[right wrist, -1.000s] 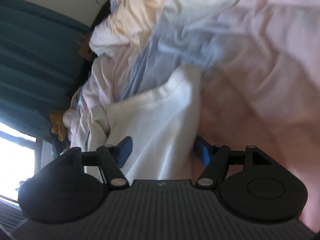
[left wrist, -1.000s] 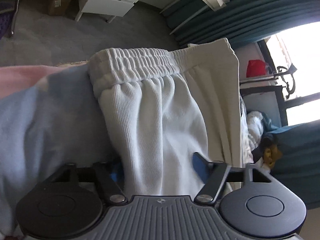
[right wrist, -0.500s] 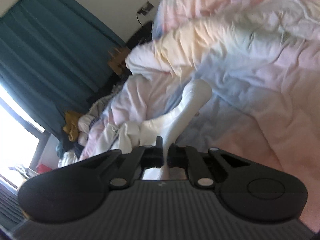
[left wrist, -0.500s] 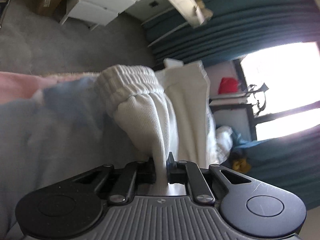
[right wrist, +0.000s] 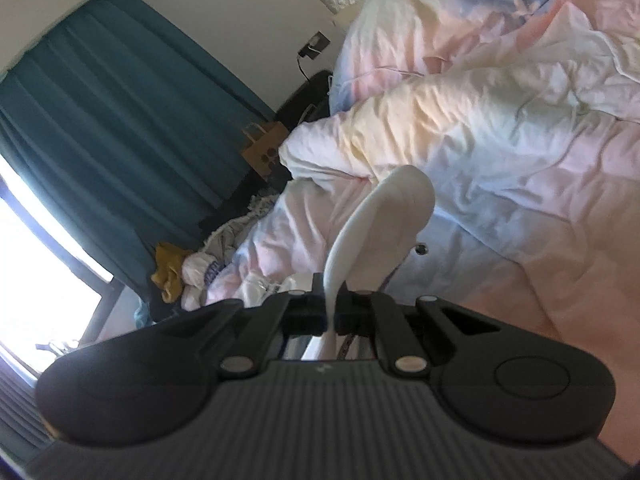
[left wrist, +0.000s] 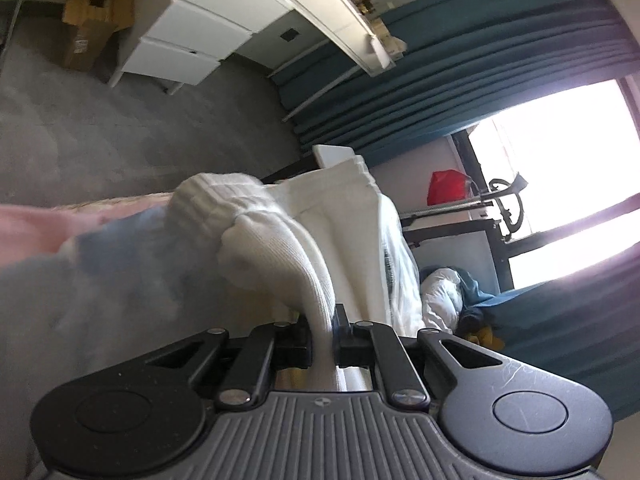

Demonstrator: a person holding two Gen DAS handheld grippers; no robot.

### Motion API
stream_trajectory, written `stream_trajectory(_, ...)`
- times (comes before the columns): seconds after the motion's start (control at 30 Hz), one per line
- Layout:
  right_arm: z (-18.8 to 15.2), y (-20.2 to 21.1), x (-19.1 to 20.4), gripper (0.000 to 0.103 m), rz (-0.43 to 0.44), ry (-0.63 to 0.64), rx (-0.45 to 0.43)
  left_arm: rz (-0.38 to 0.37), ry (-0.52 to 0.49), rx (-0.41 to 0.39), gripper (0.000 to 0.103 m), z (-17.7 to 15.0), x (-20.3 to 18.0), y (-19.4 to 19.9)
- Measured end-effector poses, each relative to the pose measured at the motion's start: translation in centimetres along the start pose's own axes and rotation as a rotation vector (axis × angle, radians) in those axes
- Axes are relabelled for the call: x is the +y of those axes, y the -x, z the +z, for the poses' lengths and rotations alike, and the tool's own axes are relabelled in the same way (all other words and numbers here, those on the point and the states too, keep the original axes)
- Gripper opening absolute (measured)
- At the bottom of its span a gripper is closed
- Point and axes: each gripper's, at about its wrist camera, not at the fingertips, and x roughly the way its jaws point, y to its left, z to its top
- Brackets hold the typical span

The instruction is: Fold clothes

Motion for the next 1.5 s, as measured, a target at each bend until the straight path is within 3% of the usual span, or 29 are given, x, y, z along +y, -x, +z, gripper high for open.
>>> stream_trajectory(0.23,1.4,-5.1,6.1,0.006,0.062,0.072,-0.056,-0.007,-0.118,0.006,0.01,3.9,-9.7,-6.9)
stream_trajectory(0.4,0.6,-14.2,12.3,0.006,0.056,0.239,-0.049,0.016,-0.201,0.011,0.01,5.8,-15.7,-15.7)
stream_trajectory(0.67,-5.2,-30.9,17.2,0.006,0.004,0.458,0.111,0.199,-0.321,0.067,0.011,6.2,-18.3,-34.1)
stream_trajectory(0.87,-8.1,-37.8,16.7,0.011,-0.027,0.471,0.241,0.247,-0.391,0.085,0.015,5.5,-18.4,-41.1)
stream_trajectory(1.07,-5.6,-36.7,15.6,0.037,0.071,0.384,0.354,0.13,-0.411,0.122,0.029,5.9,-17.1,-39.9)
stream_trajectory(1.13,-3.7,-34.0,15.3,0.049,0.135,0.37,0.334,0.063,-0.415,0.119,0.052,6.0,-16.7,-37.2)
stream_trajectory(1.2,-1.9,-31.2,14.8,0.063,0.183,0.357,0.31,0.008,-0.419,0.114,0.065,6.1,-16.3,-34.1)
stream_trajectory(1.23,-1.1,-29.6,14.4,0.072,0.194,0.351,0.297,-0.004,-0.422,0.113,0.066,6.0,-15.9,-32.4)
stream_trajectory(1.37,1.6,-24.0,11.5,0.073,0.185,0.29,0.288,-0.03,-0.386,0.133,0.079,5.4,-13.2,-26.9)
stream_trajectory(1.5,1.8,-21.2,6.8,0.073,0.125,0.135,0.381,-0.011,-0.255,0.176,0.081,4.2,-9.3,-24.5)
